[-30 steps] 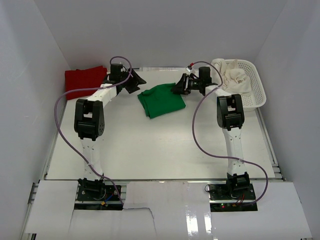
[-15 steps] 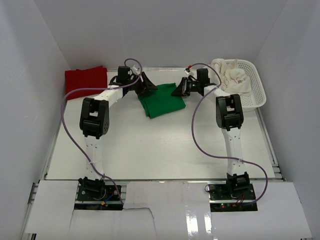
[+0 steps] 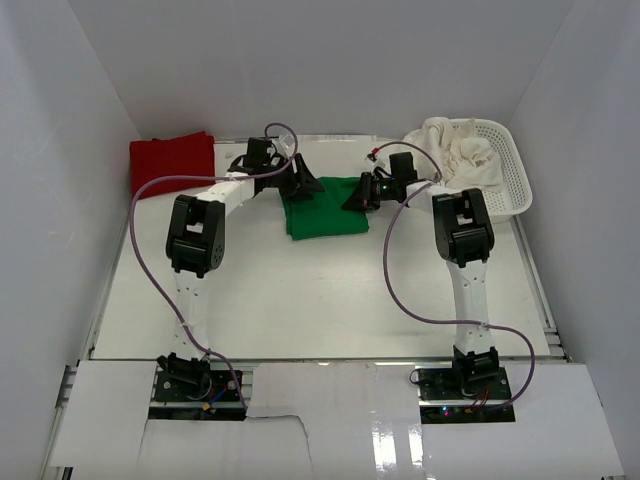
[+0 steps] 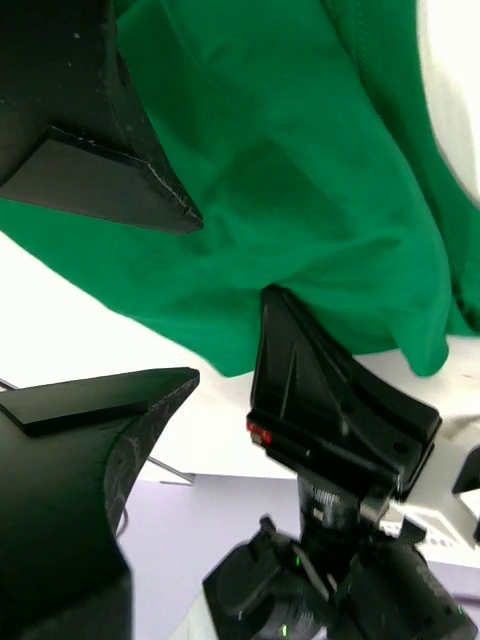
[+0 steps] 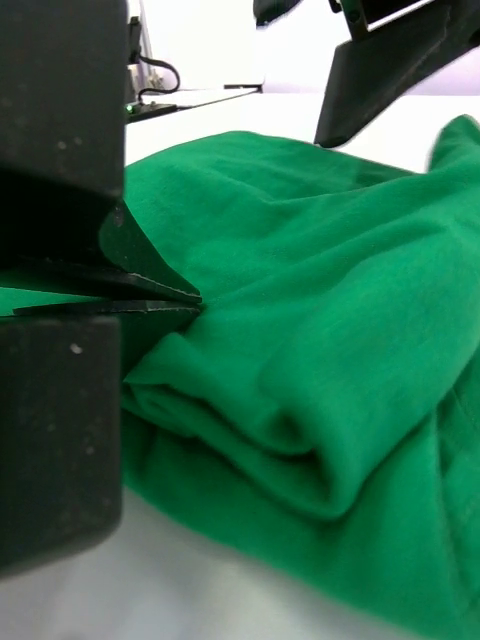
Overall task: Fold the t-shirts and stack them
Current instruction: Smooth out wrinkles on the folded tshirt
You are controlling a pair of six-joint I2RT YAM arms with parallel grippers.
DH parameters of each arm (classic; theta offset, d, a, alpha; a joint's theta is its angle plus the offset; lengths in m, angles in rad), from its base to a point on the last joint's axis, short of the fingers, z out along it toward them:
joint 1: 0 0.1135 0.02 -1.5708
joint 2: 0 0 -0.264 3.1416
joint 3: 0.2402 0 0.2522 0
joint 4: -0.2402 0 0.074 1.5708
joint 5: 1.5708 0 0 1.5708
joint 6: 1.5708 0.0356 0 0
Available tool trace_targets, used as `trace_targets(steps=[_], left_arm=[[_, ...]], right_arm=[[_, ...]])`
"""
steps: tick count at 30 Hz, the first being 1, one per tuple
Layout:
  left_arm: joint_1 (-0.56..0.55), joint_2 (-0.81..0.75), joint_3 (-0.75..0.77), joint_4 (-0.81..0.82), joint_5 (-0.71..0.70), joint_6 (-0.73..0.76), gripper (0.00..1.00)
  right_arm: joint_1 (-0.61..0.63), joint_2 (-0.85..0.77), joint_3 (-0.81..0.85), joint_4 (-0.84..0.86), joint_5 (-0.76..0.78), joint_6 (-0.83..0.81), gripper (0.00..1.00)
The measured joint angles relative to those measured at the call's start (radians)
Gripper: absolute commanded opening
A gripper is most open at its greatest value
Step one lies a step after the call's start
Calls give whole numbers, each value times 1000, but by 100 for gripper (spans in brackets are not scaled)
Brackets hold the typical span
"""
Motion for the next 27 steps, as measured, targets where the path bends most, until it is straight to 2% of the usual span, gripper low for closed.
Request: trace_targets(steps=[8,19,27], left_arm=[[-70,-16,-172,6,-10,50,66],[-103,-231,-475,59,-71,70,65],[-141,-428,-688,50,-123,72,65]], right_arm=[[3,-135,-215,14,30,-39,8],[42,-312,-464,24,92,-88,8],[103,-514,-679,-63,191,-125,8]])
